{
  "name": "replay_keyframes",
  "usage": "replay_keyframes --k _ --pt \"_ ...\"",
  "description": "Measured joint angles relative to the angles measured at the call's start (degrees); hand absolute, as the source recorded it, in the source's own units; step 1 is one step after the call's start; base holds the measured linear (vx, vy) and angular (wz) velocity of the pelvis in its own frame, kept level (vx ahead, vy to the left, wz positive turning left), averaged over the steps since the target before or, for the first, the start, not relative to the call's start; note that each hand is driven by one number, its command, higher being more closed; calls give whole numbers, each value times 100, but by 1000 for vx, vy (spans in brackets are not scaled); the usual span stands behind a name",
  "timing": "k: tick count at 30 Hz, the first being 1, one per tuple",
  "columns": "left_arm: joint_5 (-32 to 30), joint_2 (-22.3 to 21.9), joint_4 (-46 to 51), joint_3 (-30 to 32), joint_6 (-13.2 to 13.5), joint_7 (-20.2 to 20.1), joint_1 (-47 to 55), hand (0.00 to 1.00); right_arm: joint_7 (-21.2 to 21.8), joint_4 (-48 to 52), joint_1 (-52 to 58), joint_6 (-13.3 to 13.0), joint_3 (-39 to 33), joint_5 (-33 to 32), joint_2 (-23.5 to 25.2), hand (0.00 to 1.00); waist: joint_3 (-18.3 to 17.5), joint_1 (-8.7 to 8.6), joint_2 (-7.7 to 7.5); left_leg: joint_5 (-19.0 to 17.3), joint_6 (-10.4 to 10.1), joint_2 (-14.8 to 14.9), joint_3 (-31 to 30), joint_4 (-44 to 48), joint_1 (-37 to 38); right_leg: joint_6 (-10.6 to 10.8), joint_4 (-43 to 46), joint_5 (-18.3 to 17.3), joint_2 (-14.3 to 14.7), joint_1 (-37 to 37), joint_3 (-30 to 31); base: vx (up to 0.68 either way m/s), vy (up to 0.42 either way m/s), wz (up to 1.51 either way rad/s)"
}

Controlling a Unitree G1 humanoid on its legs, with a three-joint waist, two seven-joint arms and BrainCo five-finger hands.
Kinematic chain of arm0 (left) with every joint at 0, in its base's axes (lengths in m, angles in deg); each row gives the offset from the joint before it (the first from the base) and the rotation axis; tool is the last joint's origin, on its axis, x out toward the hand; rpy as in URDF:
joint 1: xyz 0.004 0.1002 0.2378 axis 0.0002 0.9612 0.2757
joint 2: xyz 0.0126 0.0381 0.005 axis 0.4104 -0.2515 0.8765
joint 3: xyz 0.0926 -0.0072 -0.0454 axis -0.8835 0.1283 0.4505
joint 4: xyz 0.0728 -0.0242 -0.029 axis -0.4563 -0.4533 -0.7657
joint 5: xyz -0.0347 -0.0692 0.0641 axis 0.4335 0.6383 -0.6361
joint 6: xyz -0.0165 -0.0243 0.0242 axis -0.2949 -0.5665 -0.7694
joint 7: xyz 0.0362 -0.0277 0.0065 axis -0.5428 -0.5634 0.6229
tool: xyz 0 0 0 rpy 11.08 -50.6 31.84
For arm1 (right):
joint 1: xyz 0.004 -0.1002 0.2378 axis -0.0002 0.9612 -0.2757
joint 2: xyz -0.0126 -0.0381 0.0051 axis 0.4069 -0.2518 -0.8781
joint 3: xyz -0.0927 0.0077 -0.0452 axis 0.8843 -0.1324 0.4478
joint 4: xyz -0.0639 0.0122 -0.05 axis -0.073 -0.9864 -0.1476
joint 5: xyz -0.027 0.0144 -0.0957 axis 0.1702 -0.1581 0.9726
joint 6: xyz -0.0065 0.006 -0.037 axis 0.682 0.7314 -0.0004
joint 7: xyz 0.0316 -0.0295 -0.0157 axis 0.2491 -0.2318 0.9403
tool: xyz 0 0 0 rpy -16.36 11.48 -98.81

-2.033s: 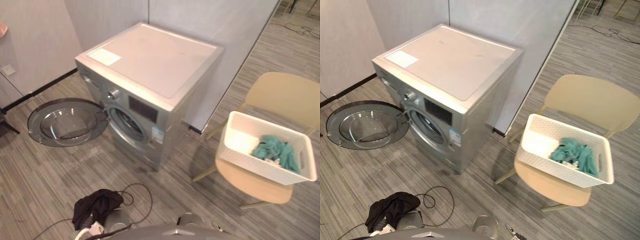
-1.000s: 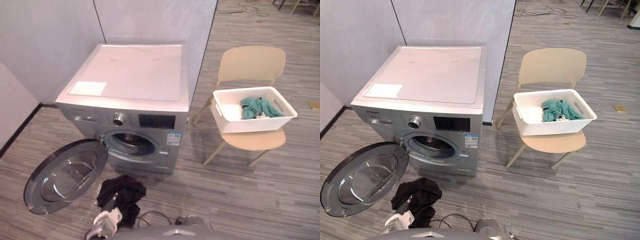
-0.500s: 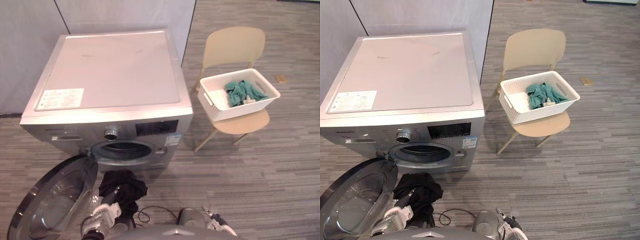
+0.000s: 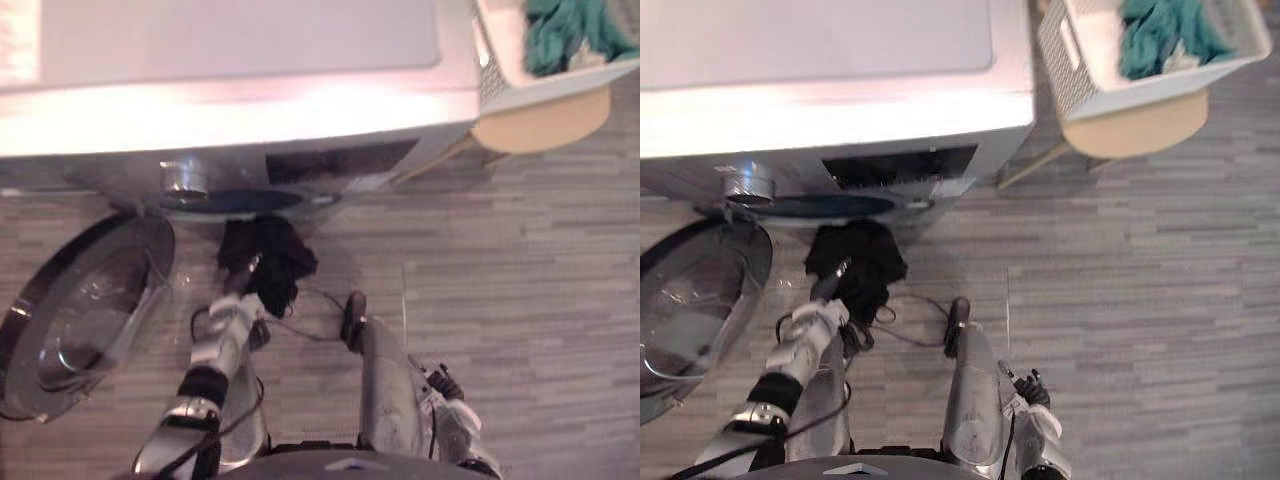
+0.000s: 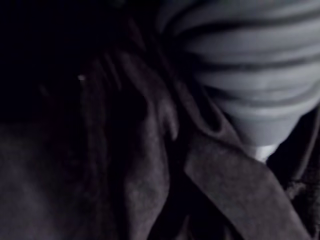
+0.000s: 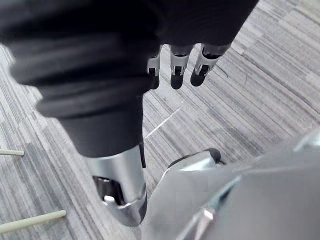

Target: Pick up the laundry basket with both hands and put the clothes into the washing machine.

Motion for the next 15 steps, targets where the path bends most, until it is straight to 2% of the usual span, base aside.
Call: replay_keyframes --k 3,6,15 --pt "270 278 55 358 90 267 -618 100 -135 103 -5 -79 0 -58 -8 0 124 -51 -6 -7 21 53 -118 298 -587 -80 345 -53 -12 -564 33 -71 -32 -3" --pt "582 734 58 622 247 521 -1365 100 -192 104 -68 -154 0 -152 -4 0 221 -67 -21 -39 73 205 -218 732 -1297 -161 767 -120 11 -1263 54 -63 -38 -6" --pt "1094 1796 -89 716 288 713 -3156 100 -342 93 -241 -347 4 -510 22 0 331 -181 -36 -99 149 552 -238 1282 -2469 -165 945 58 224 -2388 157 -50 -23 -22"
